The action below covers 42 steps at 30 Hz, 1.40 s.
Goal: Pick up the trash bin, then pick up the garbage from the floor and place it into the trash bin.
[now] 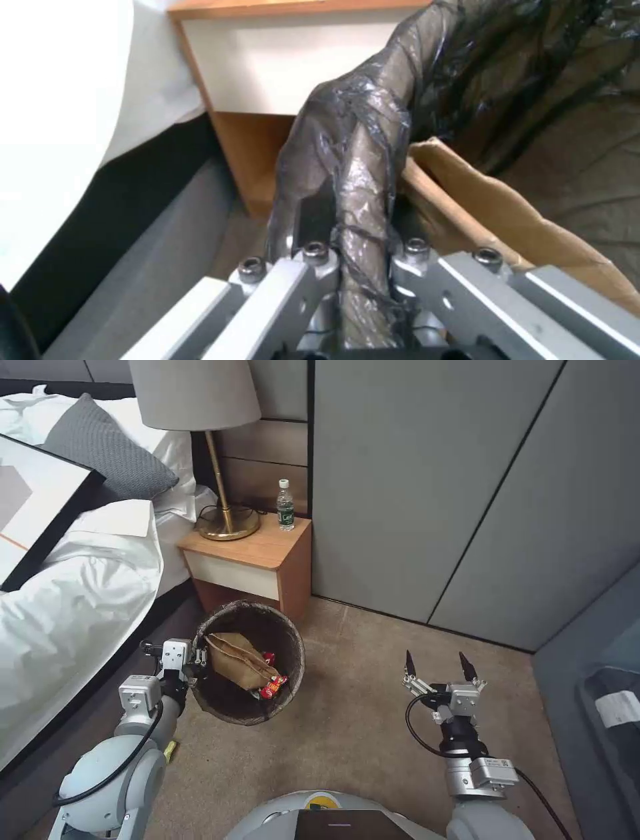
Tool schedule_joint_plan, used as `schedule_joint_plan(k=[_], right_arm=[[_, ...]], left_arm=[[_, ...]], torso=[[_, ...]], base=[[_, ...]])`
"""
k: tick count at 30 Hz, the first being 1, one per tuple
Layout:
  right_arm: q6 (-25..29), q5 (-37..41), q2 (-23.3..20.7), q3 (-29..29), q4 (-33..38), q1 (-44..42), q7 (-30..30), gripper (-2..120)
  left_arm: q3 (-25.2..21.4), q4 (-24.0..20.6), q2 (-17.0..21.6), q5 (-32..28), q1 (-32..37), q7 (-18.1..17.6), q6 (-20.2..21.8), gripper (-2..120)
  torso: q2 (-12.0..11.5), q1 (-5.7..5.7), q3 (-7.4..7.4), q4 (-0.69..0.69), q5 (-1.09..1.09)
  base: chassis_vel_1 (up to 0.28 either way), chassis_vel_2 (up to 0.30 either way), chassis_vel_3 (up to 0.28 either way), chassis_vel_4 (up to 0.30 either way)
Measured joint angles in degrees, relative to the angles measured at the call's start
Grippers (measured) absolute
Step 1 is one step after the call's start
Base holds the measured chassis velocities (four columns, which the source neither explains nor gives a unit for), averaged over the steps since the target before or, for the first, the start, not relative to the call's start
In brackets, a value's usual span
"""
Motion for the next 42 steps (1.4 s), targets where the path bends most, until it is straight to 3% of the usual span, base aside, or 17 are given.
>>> schedule_joint_plan(k=[42], right_arm=[[-1.3,0.6,-0.3,-0.6,-1.2,1.5,0.4,100]], left_arm=[[0.4,-0.1,-0.4,-0.2,0.7,-0.1,0.1,3]], torso=[[0.0,0.00,0.00,0.00,0.00]], base=[[0.028,0.028,0.027,0.030]])
